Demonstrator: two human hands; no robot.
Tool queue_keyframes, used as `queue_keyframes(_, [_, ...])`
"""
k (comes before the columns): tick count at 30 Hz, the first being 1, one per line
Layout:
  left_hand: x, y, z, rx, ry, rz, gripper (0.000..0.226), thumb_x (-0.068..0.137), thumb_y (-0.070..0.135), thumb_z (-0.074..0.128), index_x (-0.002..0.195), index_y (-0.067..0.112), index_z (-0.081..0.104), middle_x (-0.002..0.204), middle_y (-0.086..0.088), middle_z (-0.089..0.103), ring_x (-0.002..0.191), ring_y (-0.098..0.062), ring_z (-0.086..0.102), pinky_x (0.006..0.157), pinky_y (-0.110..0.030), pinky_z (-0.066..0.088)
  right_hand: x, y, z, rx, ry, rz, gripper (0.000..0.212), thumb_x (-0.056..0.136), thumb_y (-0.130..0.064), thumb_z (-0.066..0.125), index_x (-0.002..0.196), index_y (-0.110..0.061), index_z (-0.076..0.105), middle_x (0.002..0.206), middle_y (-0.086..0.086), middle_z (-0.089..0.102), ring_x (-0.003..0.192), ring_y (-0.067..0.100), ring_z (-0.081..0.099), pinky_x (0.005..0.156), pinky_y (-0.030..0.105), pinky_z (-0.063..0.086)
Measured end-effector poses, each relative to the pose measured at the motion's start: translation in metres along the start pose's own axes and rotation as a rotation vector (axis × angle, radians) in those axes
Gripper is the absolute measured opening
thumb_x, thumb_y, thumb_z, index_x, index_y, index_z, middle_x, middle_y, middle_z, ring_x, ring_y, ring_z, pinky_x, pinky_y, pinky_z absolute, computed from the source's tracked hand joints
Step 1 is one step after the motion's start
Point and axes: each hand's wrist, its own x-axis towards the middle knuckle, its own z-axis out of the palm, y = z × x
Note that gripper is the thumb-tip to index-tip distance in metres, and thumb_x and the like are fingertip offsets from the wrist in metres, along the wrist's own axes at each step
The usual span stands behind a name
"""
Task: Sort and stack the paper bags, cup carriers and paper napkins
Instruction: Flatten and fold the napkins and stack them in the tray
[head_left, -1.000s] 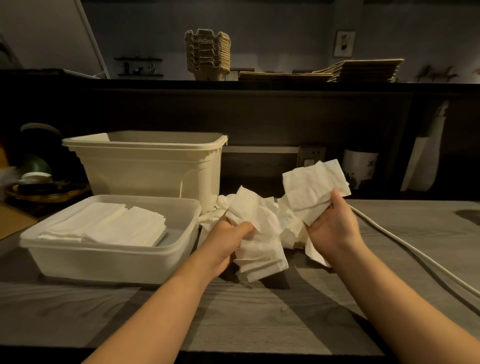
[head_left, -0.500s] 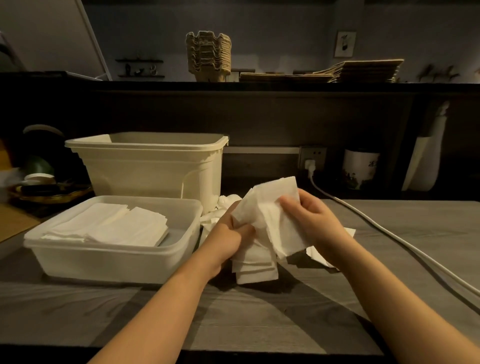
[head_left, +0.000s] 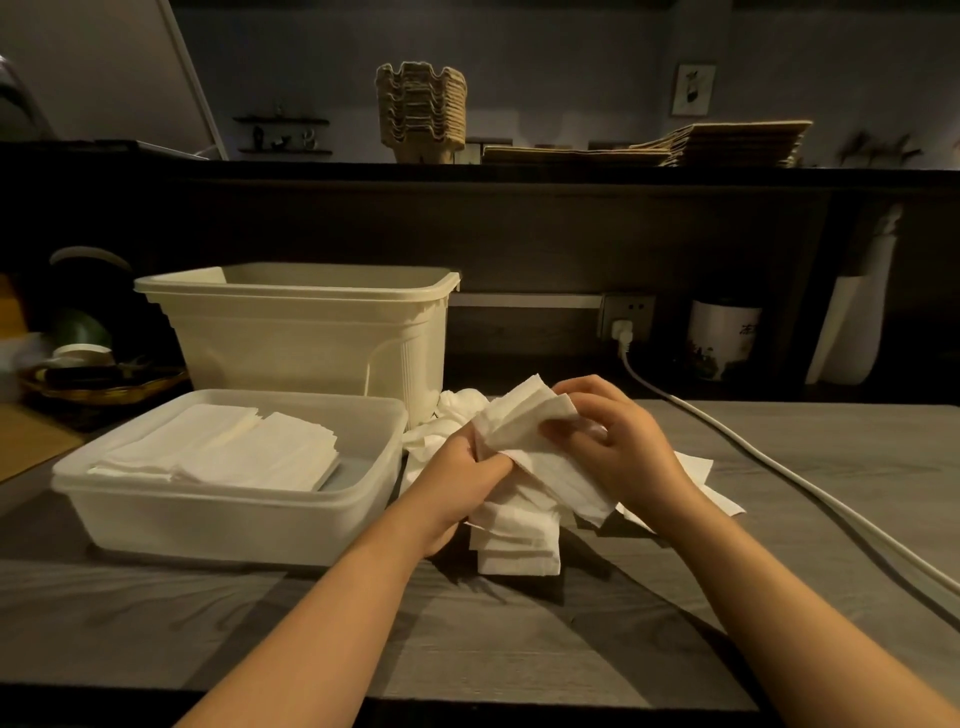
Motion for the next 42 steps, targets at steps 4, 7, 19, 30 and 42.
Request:
queue_keyframes(4, [-0.001,0.004,-0.001,-0.108,-0.015,0.002,0.027,0.092,0.013,0.055,0.108,0.034,0.053,0.107,0.003,0.063,0.101,-0.014,0.060,0.075,-0.025,0.048,0.000,0.004,0.001,0.026,0.108,-0.030,0.019,0.087,-0.012,0.063,0.098,-0.026,0.060,0.097,-0.023,0.049,0.090,0.000,0.051,0.074,0.013,0.044])
queue_keyframes(7, [-0.002,0.005,0.001,-0.114,-0.037,0.013,0.030,0.092,0.011,0.055,0.109,0.035,0.053,0.109,0.001,0.065,0.101,-0.016,0.062,0.074,-0.025,0.050,0.000,0.005,0.000,0.088,0.132,0.020,0.041,0.088,-0.012,0.061,0.108,-0.045,0.046,0.097,-0.024,0.048,0.088,-0.002,0.051,0.067,0.011,0.046])
queue_keyframes(19, [-0.004,0.006,0.002,-0.121,-0.058,0.011,0.023,0.093,0.023,0.055,0.106,0.041,0.051,0.115,0.005,0.062,0.106,-0.014,0.058,0.084,-0.028,0.050,0.001,0.006,-0.001,0.442,0.117,0.366,0.032,0.087,-0.027,0.061,0.119,-0.026,0.056,0.111,0.001,0.062,0.098,0.022,0.062,0.087,0.044,0.054])
queue_keyframes(30, [-0.004,0.010,0.001,-0.307,0.007,-0.061,0.016,0.098,0.032,0.042,0.102,0.030,0.057,0.101,0.008,0.064,0.091,-0.007,0.060,0.067,-0.020,0.047,0.001,0.004,-0.009,0.964,0.253,0.375,0.014,0.079,-0.026,0.062,0.092,-0.024,0.065,0.087,-0.005,0.069,0.087,0.021,0.065,0.075,0.045,0.056])
queue_keyframes(42, [-0.002,0.006,-0.001,-0.169,0.043,-0.045,0.045,0.085,0.025,0.063,0.127,0.028,0.047,0.118,-0.001,0.060,0.108,-0.022,0.056,0.093,-0.045,0.049,0.003,-0.007,-0.024,1.639,0.501,0.695,0.044,0.085,-0.030,0.062,0.122,-0.007,0.058,0.080,0.007,0.065,0.051,0.011,0.066,0.040,0.019,0.049])
